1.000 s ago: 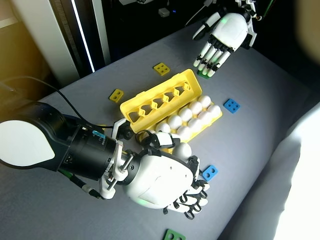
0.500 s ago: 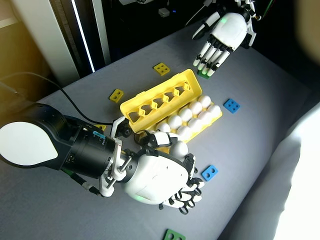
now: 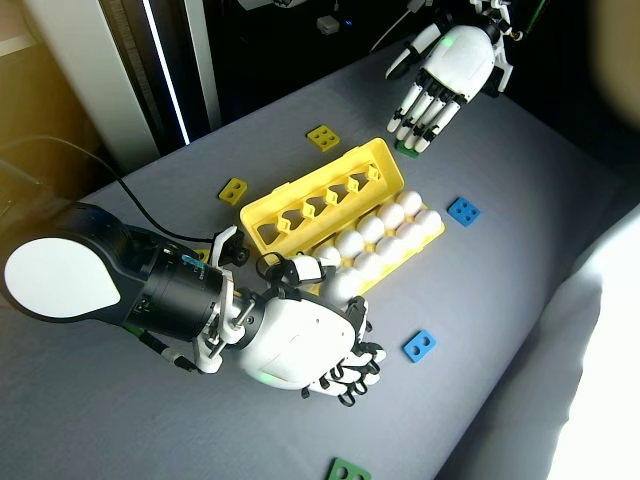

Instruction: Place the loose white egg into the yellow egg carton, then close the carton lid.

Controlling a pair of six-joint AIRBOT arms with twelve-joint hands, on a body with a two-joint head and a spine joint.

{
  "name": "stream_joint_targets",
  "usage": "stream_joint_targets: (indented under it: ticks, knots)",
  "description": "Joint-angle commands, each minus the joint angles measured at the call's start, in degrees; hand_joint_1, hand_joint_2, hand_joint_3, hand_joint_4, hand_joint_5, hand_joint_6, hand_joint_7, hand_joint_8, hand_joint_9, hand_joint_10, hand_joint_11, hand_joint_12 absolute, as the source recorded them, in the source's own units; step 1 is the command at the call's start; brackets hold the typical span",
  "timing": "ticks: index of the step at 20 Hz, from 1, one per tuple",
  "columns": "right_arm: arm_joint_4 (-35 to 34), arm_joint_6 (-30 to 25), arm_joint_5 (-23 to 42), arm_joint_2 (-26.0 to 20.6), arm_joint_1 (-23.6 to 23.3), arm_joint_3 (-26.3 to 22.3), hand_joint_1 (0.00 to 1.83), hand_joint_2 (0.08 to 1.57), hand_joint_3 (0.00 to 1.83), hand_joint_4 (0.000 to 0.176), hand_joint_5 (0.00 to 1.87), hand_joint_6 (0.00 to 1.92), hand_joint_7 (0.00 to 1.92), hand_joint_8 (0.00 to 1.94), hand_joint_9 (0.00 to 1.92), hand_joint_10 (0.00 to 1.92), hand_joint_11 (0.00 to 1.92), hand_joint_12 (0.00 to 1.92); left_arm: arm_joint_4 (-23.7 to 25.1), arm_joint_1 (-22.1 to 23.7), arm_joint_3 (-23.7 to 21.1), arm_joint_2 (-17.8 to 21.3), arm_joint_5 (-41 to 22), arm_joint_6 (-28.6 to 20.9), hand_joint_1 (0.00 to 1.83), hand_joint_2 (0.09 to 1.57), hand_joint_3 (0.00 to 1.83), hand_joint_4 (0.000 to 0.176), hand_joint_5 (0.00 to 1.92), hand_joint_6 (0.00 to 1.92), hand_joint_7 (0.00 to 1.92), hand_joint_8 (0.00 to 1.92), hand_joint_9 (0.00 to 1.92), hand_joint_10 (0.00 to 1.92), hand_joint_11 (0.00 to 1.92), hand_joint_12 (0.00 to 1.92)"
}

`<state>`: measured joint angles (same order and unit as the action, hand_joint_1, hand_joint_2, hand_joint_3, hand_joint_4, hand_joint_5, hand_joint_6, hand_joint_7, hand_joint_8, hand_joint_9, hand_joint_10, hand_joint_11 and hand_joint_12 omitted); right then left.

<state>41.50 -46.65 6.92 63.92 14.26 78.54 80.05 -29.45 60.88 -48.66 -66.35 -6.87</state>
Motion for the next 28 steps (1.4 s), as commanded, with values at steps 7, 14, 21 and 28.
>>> stream_joint_targets:
  ticks: [7,14,21,28]
  knots:
    - [-1.09,-0.48,3.76,-0.93,0.88,0.17,1.18,1.03,0.0,0.0,1.18,0.64,0.32,0.01,0.12,0.0,0.0,0.18,-3.64,0.11,0.64,1.07,-3.35,0.23,0.0,1.35,0.0,0.0,0.69,0.0,0.68,0.0,0.53,0.0,0.0,0.86]
    - [-1.08,1.02,3.76,-0.84,1.82,0.16,1.16,1.05,0.0,0.0,1.14,0.71,0.31,0.0,0.11,0.0,0.0,0.15,-3.63,0.17,0.64,1.01,-3.35,0.21,0.0,1.35,0.0,0.0,0.7,0.01,0.69,0.01,0.54,0.01,0.0,0.86]
    - [-1.08,1.09,3.6,-0.54,2.29,0.21,1.17,1.04,0.0,0.0,1.16,0.68,0.35,0.0,0.12,0.0,0.0,0.18,-3.62,0.22,0.49,0.99,-3.35,0.21,0.0,1.34,0.0,0.0,0.69,0.0,0.68,0.0,0.53,0.0,0.0,0.86]
    - [-1.07,1.09,3.61,-0.27,2.25,0.38,1.18,1.04,0.0,0.0,1.15,0.68,0.34,0.0,0.12,0.0,0.0,0.13,-3.62,0.24,0.5,1.0,-3.35,0.21,0.0,1.34,0.0,0.0,0.69,0.01,0.69,0.0,0.55,0.01,0.0,0.89]
